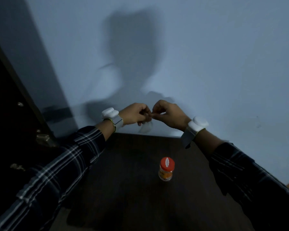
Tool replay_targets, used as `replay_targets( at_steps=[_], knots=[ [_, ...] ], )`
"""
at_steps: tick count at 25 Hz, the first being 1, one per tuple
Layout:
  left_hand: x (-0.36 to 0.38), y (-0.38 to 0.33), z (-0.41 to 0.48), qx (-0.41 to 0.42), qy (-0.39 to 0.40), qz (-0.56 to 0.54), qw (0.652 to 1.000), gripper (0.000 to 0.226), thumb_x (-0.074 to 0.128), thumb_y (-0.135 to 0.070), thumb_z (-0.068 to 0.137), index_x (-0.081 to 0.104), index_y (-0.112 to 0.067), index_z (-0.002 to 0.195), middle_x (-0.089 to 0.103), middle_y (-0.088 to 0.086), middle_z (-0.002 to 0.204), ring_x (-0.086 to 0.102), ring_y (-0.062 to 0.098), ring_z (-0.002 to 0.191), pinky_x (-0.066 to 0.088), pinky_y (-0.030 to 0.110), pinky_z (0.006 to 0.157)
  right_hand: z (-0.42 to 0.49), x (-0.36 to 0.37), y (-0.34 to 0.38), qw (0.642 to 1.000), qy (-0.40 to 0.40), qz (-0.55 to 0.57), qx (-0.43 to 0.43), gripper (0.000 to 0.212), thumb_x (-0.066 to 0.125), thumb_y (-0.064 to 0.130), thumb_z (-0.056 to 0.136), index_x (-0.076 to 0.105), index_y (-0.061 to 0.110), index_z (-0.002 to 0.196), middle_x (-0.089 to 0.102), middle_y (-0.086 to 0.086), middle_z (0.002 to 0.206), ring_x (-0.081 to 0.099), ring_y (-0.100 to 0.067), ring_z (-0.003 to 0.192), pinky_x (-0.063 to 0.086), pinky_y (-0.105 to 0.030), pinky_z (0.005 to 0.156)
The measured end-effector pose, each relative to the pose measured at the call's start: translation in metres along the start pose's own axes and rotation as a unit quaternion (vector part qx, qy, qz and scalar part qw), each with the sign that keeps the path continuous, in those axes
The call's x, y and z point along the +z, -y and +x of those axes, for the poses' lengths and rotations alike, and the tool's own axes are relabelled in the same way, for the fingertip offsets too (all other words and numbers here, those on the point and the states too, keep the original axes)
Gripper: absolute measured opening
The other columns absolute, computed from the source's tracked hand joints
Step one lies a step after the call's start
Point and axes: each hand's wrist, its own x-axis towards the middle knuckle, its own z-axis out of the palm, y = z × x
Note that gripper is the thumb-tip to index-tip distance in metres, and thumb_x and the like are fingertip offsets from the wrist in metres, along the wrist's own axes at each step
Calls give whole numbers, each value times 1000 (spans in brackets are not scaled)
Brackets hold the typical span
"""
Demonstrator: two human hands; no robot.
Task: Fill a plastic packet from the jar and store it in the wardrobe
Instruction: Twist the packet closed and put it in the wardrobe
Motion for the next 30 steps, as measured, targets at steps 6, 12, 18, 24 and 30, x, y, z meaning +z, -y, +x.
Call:
replay_targets(
  at_steps=[6,12,18,24,30],
  knots=[
    [-77,-21,-49,-34,-103,-146,983,13,69,1,85,62,-5,93,62,9,79,62,15,66,58,22,61,56,24,52,991,-22,118,-53,15,72,14,80,64,27,82,68,0,77,67,-24,77,56,-48,79],
    [-153,-28,-139,-72,-277,-186,940,6,66,0,87,65,-5,89,62,9,76,62,11,60,58,19,61,109,73,154,958,37,243,-149,25,65,-1,80,66,24,80,66,-4,74,62,-24,67,55,-43,70],
    [-262,-4,-256,-86,-384,-143,908,13,67,0,86,66,-3,98,67,7,82,66,13,68,59,21,65,154,158,300,916,86,330,-210,13,70,4,82,68,16,87,69,-11,78,63,-20,69,54,-39,73],
    [-400,29,-358,-70,-459,-89,882,20,67,5,85,63,-1,103,66,7,84,69,14,73,60,22,67,223,242,458,898,59,344,-268,14,81,18,74,69,18,81,74,-4,78,67,-11,69,55,-34,68],
    [-494,48,-414,-72,-536,-11,841,22,64,8,85,64,3,107,65,7,81,67,11,68,61,20,64,283,289,570,897,29,323,-301,17,81,17,73,66,23,70,68,0,70,61,-11,62,56,-37,65]
  ],
)
